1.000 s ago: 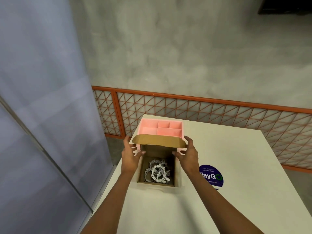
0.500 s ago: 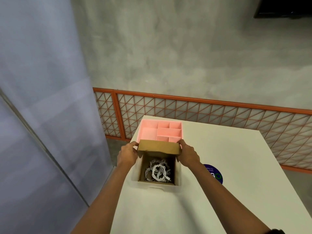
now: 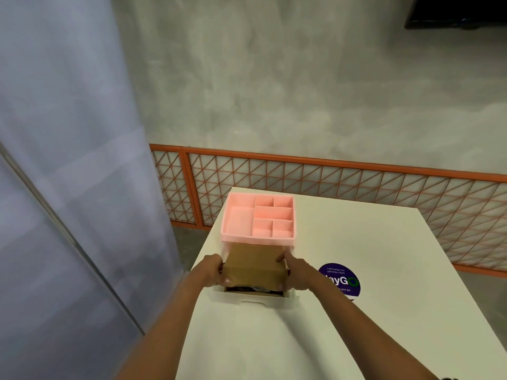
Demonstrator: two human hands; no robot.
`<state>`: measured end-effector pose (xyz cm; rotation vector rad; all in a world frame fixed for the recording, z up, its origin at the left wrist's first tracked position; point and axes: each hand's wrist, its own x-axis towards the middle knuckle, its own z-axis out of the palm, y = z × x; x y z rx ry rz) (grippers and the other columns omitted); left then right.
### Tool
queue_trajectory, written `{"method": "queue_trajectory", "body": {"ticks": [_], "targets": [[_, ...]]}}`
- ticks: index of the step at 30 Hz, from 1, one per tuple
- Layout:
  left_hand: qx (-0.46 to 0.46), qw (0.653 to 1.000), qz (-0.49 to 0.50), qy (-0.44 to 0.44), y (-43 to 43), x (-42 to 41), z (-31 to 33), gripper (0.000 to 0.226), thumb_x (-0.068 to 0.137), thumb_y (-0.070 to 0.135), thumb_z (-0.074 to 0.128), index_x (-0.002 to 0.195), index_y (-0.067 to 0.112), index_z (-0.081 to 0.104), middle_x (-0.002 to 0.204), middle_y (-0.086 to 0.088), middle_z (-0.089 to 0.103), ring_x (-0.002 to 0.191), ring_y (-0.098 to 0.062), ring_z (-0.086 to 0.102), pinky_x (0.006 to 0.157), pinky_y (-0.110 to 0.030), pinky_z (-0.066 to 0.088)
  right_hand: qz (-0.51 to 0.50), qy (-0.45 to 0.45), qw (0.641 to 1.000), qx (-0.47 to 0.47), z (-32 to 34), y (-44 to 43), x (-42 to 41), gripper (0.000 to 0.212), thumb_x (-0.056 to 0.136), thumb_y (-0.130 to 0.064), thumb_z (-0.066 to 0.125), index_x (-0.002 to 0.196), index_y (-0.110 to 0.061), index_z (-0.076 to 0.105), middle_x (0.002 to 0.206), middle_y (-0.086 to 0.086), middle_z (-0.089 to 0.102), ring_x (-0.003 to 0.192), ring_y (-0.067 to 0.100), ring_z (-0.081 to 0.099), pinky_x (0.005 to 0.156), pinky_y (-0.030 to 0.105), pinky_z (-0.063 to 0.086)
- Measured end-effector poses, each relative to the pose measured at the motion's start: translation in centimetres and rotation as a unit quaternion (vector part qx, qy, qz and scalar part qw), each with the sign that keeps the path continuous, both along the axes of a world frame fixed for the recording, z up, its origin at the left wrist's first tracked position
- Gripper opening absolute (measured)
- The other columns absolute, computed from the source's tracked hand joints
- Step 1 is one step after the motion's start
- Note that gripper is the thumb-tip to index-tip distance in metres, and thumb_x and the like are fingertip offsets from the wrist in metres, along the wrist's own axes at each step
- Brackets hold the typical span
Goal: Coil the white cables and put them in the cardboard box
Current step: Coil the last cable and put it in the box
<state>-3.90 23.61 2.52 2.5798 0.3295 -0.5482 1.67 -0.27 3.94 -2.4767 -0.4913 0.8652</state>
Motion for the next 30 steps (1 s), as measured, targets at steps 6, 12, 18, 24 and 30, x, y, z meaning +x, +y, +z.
{"method": "queue_trajectory", "body": {"ticks": [6, 12, 18, 24, 30], "targets": [[0.007, 0.999, 0.017, -0.043, -0.3, -1.6, -3.2, 0.018, 0.089, 0.019, 0.063, 0.094, 0.013, 0.047, 0.106, -0.008, 0.059, 0.089, -0.023, 0.056, 0.077, -0.032, 0.045, 0.011, -0.077, 0.997, -0.004, -2.6, -0.1, -1.3, 0.061, 0.080, -0.012, 0.067, 0.128, -0.015, 0.030, 0.108, 0.011, 0.053, 0.087, 0.027, 0.054, 0.075, 0.039, 0.049], [0.094, 0.991, 0.006, -0.092, -0.8, -2.6, -5.4, 0.020, 0.096, 0.024, 0.051, 0.111, 0.013, 0.044, 0.114, -0.007, 0.060, 0.098, -0.029, 0.060, 0.080, -0.034, 0.046, 0.011, -0.142, 0.990, -0.012, -4.2, -0.2, -1.9, 0.051, 0.085, -0.016, 0.062, 0.127, -0.015, 0.033, 0.109, 0.014, 0.054, 0.091, 0.031, 0.059, 0.075, 0.038, 0.047], [0.167, 0.980, -0.001, -0.113, -1.2, -2.8, -6.1, 0.037, 0.098, 0.036, 0.047, 0.126, 0.013, 0.040, 0.118, -0.007, 0.060, 0.102, -0.027, 0.060, 0.083, -0.033, 0.046, 0.001, -0.154, 0.988, -0.016, -4.7, 0.0, -1.9, 0.051, 0.084, -0.019, 0.065, 0.124, -0.017, 0.035, 0.111, 0.010, 0.057, 0.090, 0.027, 0.060, 0.074, 0.036, 0.048], [0.048, 0.997, 0.039, -0.056, -0.8, -2.0, -5.7, 0.033, 0.088, 0.034, 0.065, 0.107, 0.010, 0.053, 0.106, -0.007, 0.059, 0.092, -0.024, 0.059, 0.078, -0.031, 0.046, -0.021, -0.055, 0.998, 0.029, -3.8, -0.4, -0.8, 0.050, 0.082, -0.042, 0.069, 0.118, -0.018, 0.046, 0.107, 0.004, 0.061, 0.091, 0.024, 0.058, 0.078, 0.033, 0.047], [-0.033, 0.999, 0.017, 0.014, 0.4, -0.6, -4.2, 0.047, 0.090, 0.046, 0.056, 0.090, 0.001, 0.066, 0.073, -0.005, 0.055, 0.066, -0.018, 0.051, 0.055, -0.018, 0.035, -0.057, -0.012, 0.997, 0.051, -3.6, -0.3, 0.8, 0.029, 0.076, 0.003, 0.071, 0.100, -0.011, 0.063, 0.107, 0.011, 0.065, 0.061, 0.011, 0.052, 0.059, 0.016, 0.046]]}}
